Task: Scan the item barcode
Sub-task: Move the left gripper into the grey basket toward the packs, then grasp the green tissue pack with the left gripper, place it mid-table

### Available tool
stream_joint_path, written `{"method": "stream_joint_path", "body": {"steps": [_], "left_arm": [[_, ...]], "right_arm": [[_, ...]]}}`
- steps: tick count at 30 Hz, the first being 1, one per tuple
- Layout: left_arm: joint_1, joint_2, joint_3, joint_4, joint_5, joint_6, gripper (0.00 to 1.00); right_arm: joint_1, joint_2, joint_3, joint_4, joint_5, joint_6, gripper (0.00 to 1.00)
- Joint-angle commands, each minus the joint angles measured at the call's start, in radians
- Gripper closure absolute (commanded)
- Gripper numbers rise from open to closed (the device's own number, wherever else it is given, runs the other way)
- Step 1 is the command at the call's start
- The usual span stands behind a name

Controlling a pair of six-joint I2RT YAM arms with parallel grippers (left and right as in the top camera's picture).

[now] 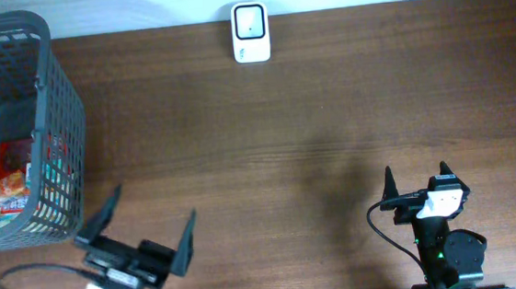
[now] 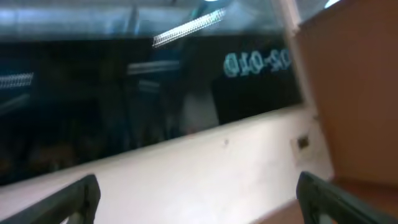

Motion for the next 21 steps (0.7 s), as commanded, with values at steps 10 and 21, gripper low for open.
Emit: {"method": "stream_joint_path", "body": {"steps": [10,21], "left_arm": [[0.003,1.136,1.153,-1.133,0.005,0.040,0.01],[0.623,1.644,1.844,-1.474,-0.293,-0.291,0.01]], "right_arm": [[0.008,-0.006,-0.008,-0.003,0.002,-0.006,0.01],[0.008,-0.006,-0.008,-0.003,0.002,-0.006,0.01]]}}
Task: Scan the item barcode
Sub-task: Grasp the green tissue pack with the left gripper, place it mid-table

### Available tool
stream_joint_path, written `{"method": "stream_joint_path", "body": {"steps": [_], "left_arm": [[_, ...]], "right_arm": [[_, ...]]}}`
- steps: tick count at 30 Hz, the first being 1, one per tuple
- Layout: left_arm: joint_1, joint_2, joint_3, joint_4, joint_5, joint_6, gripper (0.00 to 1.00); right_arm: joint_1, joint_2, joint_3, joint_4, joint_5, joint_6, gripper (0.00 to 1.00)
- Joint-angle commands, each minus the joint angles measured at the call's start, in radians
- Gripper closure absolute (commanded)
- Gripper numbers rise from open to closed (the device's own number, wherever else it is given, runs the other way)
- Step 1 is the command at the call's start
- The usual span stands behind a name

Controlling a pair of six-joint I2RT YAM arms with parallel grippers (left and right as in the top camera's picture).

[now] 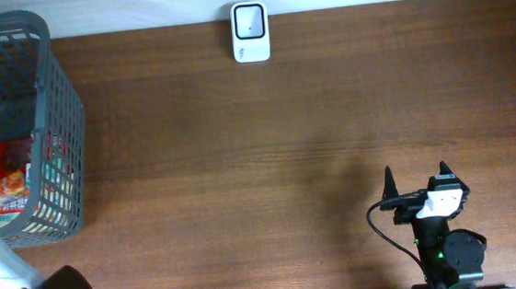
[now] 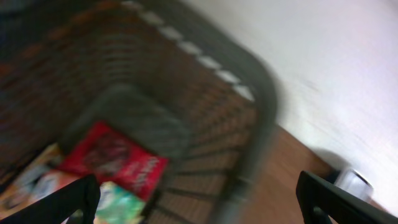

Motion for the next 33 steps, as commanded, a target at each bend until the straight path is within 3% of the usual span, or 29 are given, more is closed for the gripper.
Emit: {"method": "stream_joint_path", "body": {"steps": [1,3,5,13,17,20,22,31,32,33], "left_arm": [[0.111,0.042,0.015,-0.034,-0.044,-0.035,0.01],[0.122,0.089,0.010,-0.123,-0.194,-0.171,0.01],[0.106,0.137,0.008,-0.163,-0.265,-0.170,0.01],[0.079,0.402,0.008,-0.319,-0.247,-0.171,0.01],[0.076,0.449,0.008,-0.338,-0.101,-0.171,0.01],[0.024,0.451,0.007,-0.343,-0.259,-0.199,0.01],[-0.023,0.457,0.002,-0.350,-0.406,-0.302,0.01],[-0.049,0.460,-0.277,-0.124,-0.410,-0.316,0.02],[-0.049,0.460,-0.291,-0.095,-0.415,-0.316,0.12],[-0.049,0.460,-0.296,-0.075,-0.417,-0.316,0.47]], "right_arm": [[0.006,-0.007,-0.009,-0.003,0.002,-0.006,0.01],[0.006,-0.007,-0.009,-0.003,0.002,-0.006,0.01],[0.006,-0.007,-0.009,-0.003,0.002,-0.006,0.01],[0.006,-0.007,-0.009,-0.003,0.002,-0.006,0.01],[0.006,-0.007,-0.009,-0.003,0.002,-0.006,0.01],[0.006,-0.007,-0.009,-0.003,0.002,-0.007,0.01],[0.006,-0.003,-0.009,-0.003,0.002,-0.006,0.01],[0.006,-0.002,-0.009,-0.003,0.002,-0.006,0.01],[0.006,-0.002,-0.009,-0.003,0.002,-0.007,0.01],[0.006,-0.002,-0.009,-0.003,0.002,-0.006,0.01]]}}
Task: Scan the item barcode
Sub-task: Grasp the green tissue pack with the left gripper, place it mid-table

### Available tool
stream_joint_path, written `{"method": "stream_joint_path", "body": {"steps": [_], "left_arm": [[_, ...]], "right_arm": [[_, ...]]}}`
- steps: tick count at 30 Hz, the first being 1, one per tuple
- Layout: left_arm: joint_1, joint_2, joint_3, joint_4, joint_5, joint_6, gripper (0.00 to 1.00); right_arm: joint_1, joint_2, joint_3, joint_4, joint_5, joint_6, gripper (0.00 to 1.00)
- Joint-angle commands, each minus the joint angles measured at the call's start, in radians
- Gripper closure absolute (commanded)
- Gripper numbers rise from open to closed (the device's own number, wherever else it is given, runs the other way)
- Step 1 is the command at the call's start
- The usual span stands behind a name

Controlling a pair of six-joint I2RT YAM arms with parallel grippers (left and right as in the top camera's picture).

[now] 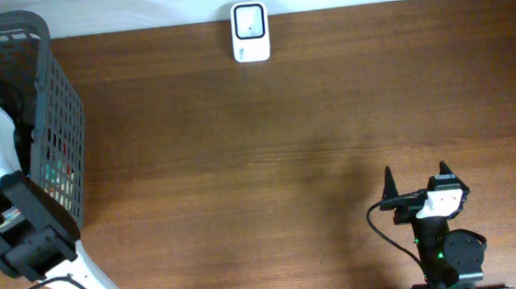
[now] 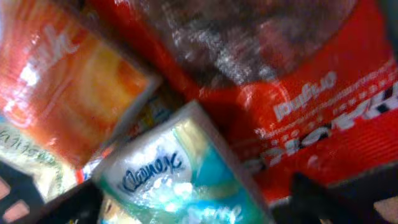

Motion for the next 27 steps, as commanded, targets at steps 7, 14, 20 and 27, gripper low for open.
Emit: {"method": "stream_joint_path", "body": {"steps": [7,14,20,27], "left_arm": [[0.007,0.003,0.015,0.038,-0.021,0.017,1.00],[0.006,-0.012,0.885,-0.355,0.096,0.017,1.00],[-0.161,-0.056,1.231,-0.449,0.518,0.174,1.00],[-0.810,0.011,0.920,-0.271,0.370,0.224,1.00]], "right_arm": [[0.006,-0.002,-0.009,-0.003,0.002,-0.006,0.01],[0.006,-0.002,-0.009,-0.003,0.002,-0.006,0.01],[0.006,-0.002,-0.009,-0.003,0.002,-0.006,0.01],[0.006,-0.002,-0.009,-0.003,0.002,-0.006,0.01]]}}
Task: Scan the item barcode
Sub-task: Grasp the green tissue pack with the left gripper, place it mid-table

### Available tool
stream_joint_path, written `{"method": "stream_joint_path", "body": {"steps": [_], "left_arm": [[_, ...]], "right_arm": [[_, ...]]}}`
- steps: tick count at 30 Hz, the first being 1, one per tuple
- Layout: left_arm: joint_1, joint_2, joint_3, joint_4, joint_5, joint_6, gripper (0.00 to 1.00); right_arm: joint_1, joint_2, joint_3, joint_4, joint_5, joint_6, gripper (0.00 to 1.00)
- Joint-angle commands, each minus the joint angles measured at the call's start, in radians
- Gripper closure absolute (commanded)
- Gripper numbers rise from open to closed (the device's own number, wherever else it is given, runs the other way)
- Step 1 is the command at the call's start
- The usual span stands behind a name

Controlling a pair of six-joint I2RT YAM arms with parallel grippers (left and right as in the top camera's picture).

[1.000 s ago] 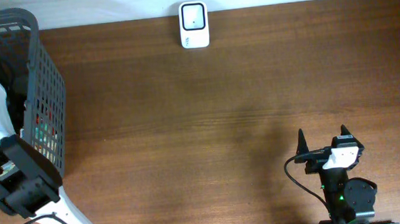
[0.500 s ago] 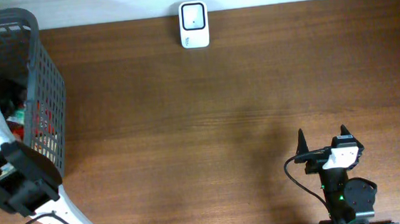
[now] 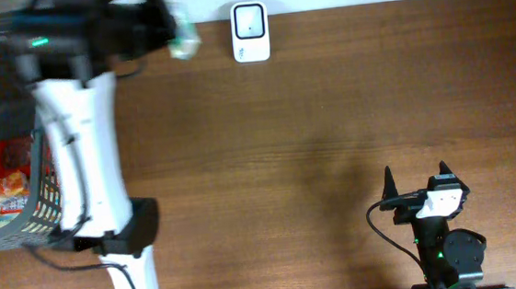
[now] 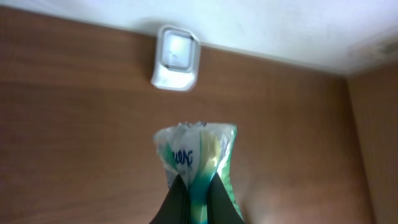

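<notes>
A white barcode scanner (image 3: 250, 31) stands at the back edge of the table and also shows in the left wrist view, scanner (image 4: 177, 57). My left gripper (image 3: 164, 24) is shut on a green-and-white tissue pack (image 3: 183, 41), held in the air just left of the scanner. In the wrist view the pack (image 4: 196, 152) is pinched between the two dark fingers (image 4: 176, 200), its printed face towards the camera; no barcode shows. My right gripper (image 3: 418, 180) rests open near the front right, with nothing in it.
A grey mesh basket (image 3: 64, 114) stands at the left edge of the table, with a red packet (image 3: 14, 156) and an orange packet inside. The left arm's white links (image 3: 83, 149) stretch from the front edge past the basket. A white wall borders the back.
My left gripper was open low inside the basket over the tissue pack. Now it is shut on that pack, out of the basket and up beside the scanner. The right arm is unchanged.
My left gripper stood open at the front edge beside the basket. Then it looked down into the basket from above, then hung close over the packets inside. Now the tissue pack is in its grip near the scanner. The right gripper stayed still throughout.
</notes>
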Motion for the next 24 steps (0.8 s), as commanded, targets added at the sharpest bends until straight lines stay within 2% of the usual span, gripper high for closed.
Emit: {"method": "stream_joint_path", "body": {"steps": [1,4,7,9,10,11,12,14,15,16,19,22,24], "left_arm": [[-0.256,0.069,-0.235,0.162,-0.113,0.024,1.00],[-0.412,0.145,-0.398,0.310,-0.149,0.024,1.00],[-0.547,0.280,-0.485,0.382,-0.316,0.023,1.00],[-0.597,0.360,-0.487,0.388,-0.354,0.024,0.92],[-0.608,0.383,-0.488,0.393,-0.353,0.023,0.83],[-0.612,0.393,-0.488,0.395,-0.353,0.024,0.37],[-0.610,0.393,-0.487,0.395,-0.356,0.024,0.25],[-0.588,0.391,-0.429,0.359,-0.356,0.024,0.19],[-0.565,0.391,-0.360,0.316,-0.356,0.024,0.13],[-0.509,0.391,-0.200,0.222,-0.356,0.024,0.02],[-0.326,0.370,0.190,0.031,-0.348,0.024,0.00],[-0.099,0.214,0.190,-0.056,-0.345,0.024,0.00],[0.123,0.103,0.190,-0.107,-0.344,0.024,0.00]], "right_arm": [[0.006,-0.006,-0.009,-0.003,0.002,-0.007,0.01],[0.006,-0.006,-0.009,-0.004,0.002,-0.007,0.01],[0.006,-0.006,-0.009,-0.003,0.002,-0.007,0.01],[0.006,-0.006,-0.009,-0.003,0.002,-0.007,0.01],[0.006,-0.006,-0.009,-0.004,0.002,-0.007,0.01],[0.006,-0.006,-0.009,-0.004,0.002,-0.007,0.01],[0.006,-0.006,-0.009,-0.003,0.002,-0.007,0.01],[0.006,-0.006,-0.009,-0.004,0.002,-0.007,0.01],[0.006,-0.006,-0.009,-0.004,0.002,-0.007,0.01],[0.006,-0.006,-0.009,-0.003,0.002,-0.007,0.01],[0.006,-0.006,-0.009,-0.004,0.002,-0.007,0.01],[0.006,-0.006,-0.009,-0.003,0.002,-0.007,0.01],[0.006,-0.006,-0.009,-0.003,0.002,-0.007,0.01]]}}
